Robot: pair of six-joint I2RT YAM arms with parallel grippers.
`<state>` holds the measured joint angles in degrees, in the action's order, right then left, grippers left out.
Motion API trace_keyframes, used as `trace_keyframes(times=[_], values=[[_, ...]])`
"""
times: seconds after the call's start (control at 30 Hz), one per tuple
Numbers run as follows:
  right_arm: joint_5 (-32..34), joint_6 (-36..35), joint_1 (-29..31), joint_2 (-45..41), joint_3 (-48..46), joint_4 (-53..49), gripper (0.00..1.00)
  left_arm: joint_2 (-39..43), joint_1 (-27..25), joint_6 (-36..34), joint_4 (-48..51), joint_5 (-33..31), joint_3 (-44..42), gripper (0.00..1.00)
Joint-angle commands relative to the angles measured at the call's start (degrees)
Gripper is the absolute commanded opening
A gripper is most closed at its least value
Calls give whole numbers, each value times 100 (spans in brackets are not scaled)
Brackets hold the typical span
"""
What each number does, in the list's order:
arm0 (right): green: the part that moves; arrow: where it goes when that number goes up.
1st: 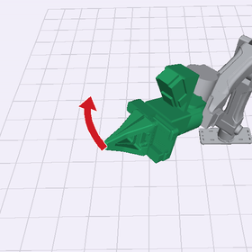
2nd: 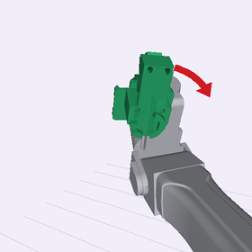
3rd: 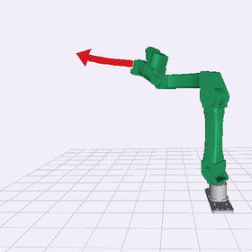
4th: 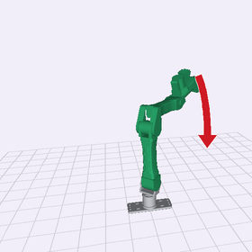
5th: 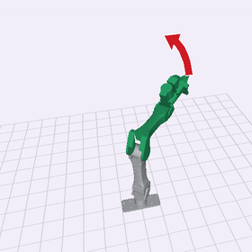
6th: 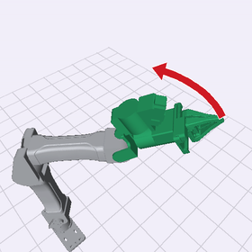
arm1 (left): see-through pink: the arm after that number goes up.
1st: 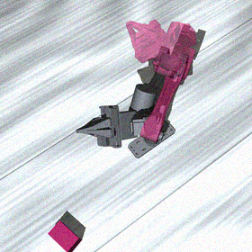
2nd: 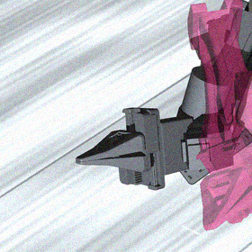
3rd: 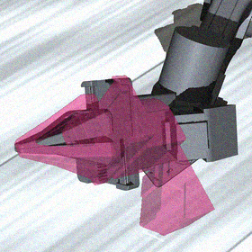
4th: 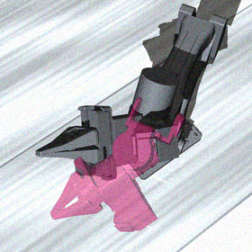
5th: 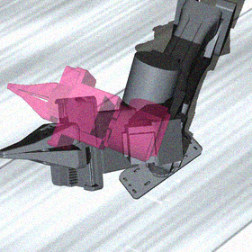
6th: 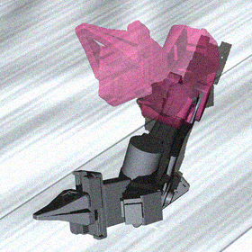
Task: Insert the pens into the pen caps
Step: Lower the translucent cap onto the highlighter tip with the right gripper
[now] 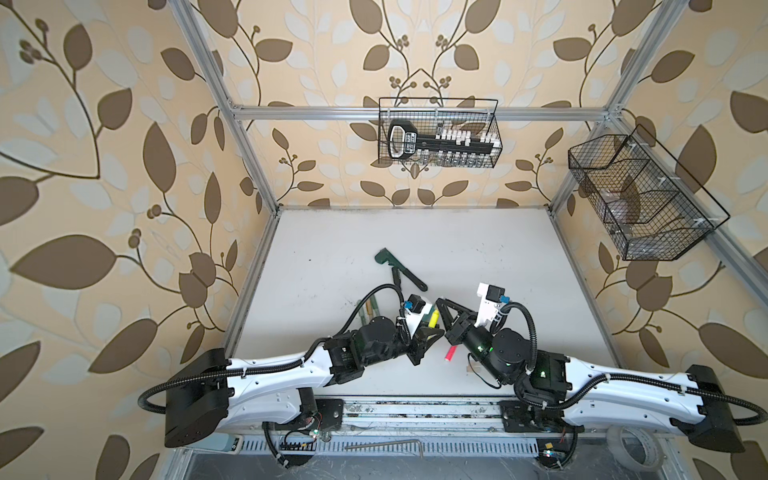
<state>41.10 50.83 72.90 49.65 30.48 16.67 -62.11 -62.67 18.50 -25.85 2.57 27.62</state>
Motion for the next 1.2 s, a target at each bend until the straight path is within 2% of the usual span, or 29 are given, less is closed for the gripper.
trace_keyframes(times=[0.0,0.23,0.37,0.57,0.73,0.83,1.03,1.17], values=[[233,-176,173,121,-25,-316,0,281,49,124,-258,-380,-53,0],[429,-474,469,421,88,-410,0,305,54,115,-275,-406,-64,0],[602,-522,618,421,-18,-306,4,344,53,154,-378,-332,-126,0],[495,-574,626,157,-371,3,16,410,60,143,-408,-349,-171,0],[414,-592,626,-159,-481,-76,33,410,57,54,-371,-334,-158,0],[404,-633,668,-414,-482,-227,40,376,60,29,-376,-277,-140,0],[475,-824,686,-876,-295,-553,43,254,62,-59,-363,-126,-75,0],[610,-814,578,-888,63,-988,45,156,58,-148,-335,78,6,0]])
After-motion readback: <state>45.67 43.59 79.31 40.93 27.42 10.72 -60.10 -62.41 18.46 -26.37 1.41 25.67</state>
